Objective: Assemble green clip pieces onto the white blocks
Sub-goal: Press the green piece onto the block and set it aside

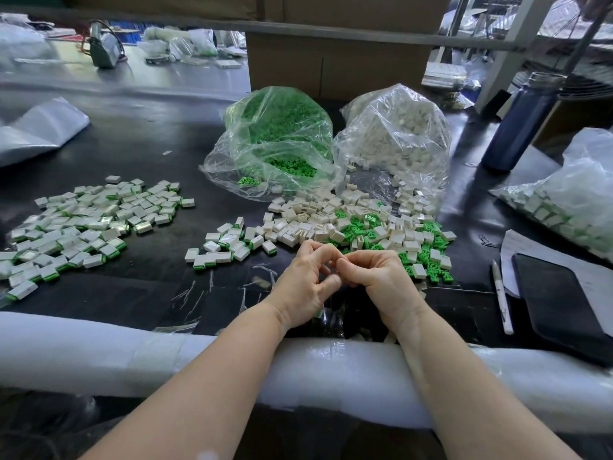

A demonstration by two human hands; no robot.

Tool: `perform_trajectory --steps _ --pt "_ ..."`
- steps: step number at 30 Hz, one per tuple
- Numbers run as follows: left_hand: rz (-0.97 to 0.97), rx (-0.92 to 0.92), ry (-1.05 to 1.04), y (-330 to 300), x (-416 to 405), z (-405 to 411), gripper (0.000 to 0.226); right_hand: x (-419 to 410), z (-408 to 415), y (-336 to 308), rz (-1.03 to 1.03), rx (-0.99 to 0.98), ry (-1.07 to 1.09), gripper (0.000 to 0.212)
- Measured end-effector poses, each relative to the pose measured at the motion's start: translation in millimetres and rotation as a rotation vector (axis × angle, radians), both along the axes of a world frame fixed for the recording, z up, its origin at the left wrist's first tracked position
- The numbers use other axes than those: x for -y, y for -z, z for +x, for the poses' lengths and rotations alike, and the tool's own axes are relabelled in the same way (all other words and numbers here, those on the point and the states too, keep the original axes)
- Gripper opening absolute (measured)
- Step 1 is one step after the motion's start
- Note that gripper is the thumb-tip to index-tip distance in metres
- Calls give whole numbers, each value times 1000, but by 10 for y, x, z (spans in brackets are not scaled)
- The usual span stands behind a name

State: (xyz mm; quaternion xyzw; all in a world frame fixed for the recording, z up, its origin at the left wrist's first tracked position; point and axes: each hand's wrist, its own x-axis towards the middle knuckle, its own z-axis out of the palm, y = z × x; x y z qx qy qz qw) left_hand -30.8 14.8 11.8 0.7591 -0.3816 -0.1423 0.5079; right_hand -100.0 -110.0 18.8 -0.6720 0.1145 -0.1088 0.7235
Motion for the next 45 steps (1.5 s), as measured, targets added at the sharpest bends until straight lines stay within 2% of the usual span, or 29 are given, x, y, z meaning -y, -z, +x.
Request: perform_trajectory --steps 13,45 --pt "16 18 -14 -28 3 -6 16 -10 14 13 3 2 1 10" --pt "56 79 -16 -6 3 -7 16 -19 8 -13 -23 -10 26 9"
